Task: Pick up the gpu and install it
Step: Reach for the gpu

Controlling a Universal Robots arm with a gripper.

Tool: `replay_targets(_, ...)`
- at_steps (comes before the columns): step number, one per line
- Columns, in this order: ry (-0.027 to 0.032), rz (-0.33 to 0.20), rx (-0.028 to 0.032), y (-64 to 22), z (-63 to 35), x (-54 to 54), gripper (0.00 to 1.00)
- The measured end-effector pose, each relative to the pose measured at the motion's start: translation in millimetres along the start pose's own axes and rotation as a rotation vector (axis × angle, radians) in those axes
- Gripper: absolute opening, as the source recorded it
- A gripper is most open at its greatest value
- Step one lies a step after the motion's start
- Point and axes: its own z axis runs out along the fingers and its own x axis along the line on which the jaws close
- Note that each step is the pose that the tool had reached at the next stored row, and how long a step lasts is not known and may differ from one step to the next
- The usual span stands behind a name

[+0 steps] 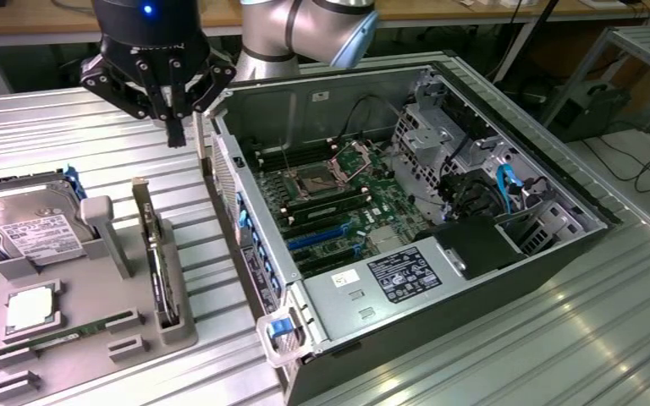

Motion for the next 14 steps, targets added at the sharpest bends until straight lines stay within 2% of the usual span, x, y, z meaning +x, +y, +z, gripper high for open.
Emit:
replay_targets(5, 0.0001, -0.002, 0.0, -10.6, -0.6, 7.2, 0.11)
replay_targets(7, -0.0005, -0.004, -0.0002, -20.3, -1.0, 13.6, 0.11)
replay_targets(14, -0.0025, -0.005, -0.0006, -31.5, -1.6, 27.4, 0.11)
